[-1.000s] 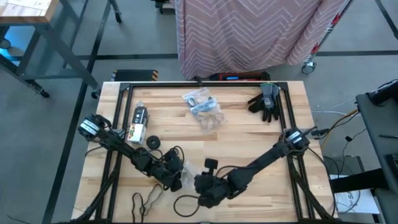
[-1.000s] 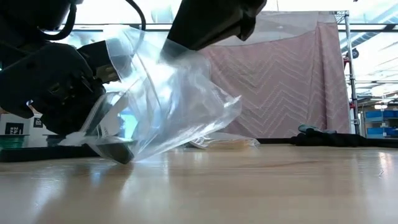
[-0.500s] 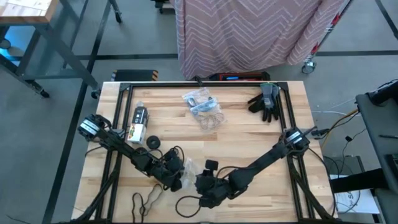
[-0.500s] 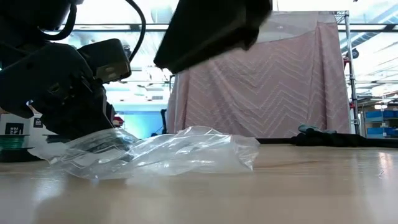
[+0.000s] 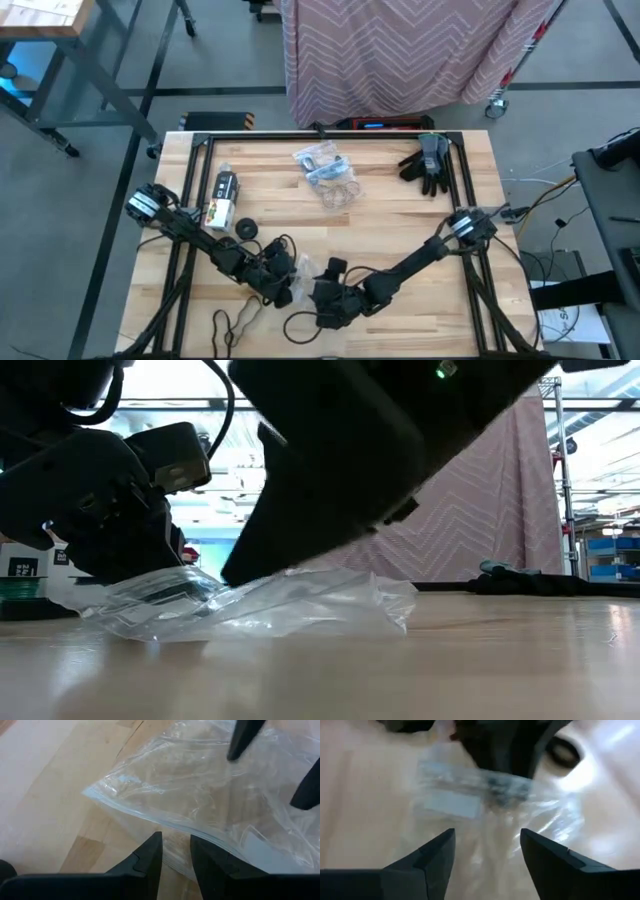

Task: Sort rubber bands
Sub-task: Open the transparent zip bag

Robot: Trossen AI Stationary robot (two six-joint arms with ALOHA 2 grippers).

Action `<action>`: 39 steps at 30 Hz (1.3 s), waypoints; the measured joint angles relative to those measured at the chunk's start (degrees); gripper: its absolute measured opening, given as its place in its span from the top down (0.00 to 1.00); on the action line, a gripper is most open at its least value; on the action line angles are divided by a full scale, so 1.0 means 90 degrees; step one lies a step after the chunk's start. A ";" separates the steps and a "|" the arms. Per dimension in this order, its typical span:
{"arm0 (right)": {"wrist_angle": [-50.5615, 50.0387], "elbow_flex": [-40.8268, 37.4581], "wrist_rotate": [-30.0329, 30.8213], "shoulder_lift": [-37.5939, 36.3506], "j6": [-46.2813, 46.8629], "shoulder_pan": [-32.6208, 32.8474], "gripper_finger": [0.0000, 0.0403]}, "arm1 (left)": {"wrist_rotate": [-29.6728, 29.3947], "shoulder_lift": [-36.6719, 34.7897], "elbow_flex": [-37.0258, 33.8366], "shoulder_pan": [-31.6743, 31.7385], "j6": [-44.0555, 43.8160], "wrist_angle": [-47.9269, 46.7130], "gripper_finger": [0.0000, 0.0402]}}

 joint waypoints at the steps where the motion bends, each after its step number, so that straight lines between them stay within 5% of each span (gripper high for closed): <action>1: 0.0066 0.0000 0.0161 0.0000 -0.0056 -0.0002 0.44 | 0.0000 0.0000 0.0000 0.0000 0.0032 0.0002 0.77; 5: 0.0131 0.0009 0.0151 -0.0062 -0.0475 -0.0119 0.42 | 0.0002 -0.0009 -0.0004 -0.0008 0.0181 0.0032 0.77; 26: -0.0455 0.0080 -0.2793 -0.0917 -0.3496 -0.0560 0.44 | -0.0006 -0.0712 -0.0012 -0.0124 0.2277 0.1237 0.67; 39: -0.2633 0.0073 -0.3352 -0.1234 -0.3676 -0.0705 0.43 | 0.0322 -0.0883 0.0002 -0.0406 0.0730 0.0301 0.70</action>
